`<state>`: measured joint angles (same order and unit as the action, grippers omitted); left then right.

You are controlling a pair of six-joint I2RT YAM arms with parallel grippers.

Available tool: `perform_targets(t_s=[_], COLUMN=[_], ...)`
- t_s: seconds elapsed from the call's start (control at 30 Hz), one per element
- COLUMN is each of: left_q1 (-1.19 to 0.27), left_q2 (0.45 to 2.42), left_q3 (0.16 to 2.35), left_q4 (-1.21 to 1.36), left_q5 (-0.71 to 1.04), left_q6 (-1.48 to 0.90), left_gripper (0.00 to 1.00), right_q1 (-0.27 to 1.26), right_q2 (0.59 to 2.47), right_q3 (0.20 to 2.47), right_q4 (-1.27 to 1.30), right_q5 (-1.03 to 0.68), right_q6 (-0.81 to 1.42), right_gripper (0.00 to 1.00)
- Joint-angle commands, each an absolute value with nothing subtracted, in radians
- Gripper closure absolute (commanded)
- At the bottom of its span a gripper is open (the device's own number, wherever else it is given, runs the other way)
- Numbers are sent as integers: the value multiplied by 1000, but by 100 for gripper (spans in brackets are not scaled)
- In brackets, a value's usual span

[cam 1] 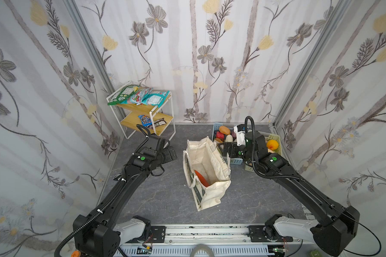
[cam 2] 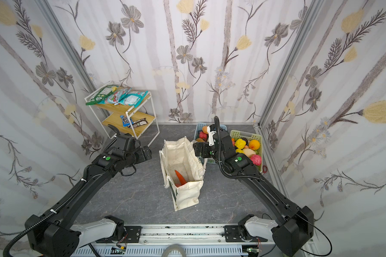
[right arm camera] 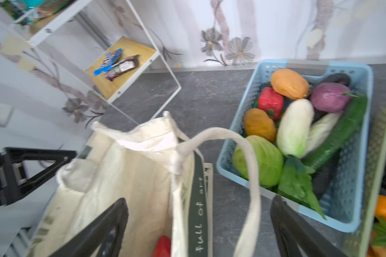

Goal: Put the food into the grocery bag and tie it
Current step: 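Open the right gripper and withdraw it toward the fruit basket, then lower the right gripper onto the long yellow fruit in the green basket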

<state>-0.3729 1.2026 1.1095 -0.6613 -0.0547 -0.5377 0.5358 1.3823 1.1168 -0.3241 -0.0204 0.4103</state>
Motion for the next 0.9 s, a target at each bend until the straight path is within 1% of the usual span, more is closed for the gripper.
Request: perform_targets(t_s=[0.0,0.13,0.37,0.57,0.87], left_q1=[-377,-381,-380,-383,-390], left_q2=[1209,1216,1216,1216,1224], left_q3=[1125,1139,1131,1119,1098], left_q4=[-659,-679,-684,-678,-667], left_q5=[-48,-52,-62,-57,-46], left_q6=[-531,-526,-522,-528,-531], left_gripper=[0,0,0,0,0], right_q1=[469,382,301,222,129], right_q2=[1386,1385,1384,1376,1433], right_q3=[1075,1005,913,878,906], right_q4=[-335,-347,-364,-430,-465], right_q5=[14,49,123,200,317], right_q6=[403,416,410,378,326], right_gripper=[4,6,10,7,9])
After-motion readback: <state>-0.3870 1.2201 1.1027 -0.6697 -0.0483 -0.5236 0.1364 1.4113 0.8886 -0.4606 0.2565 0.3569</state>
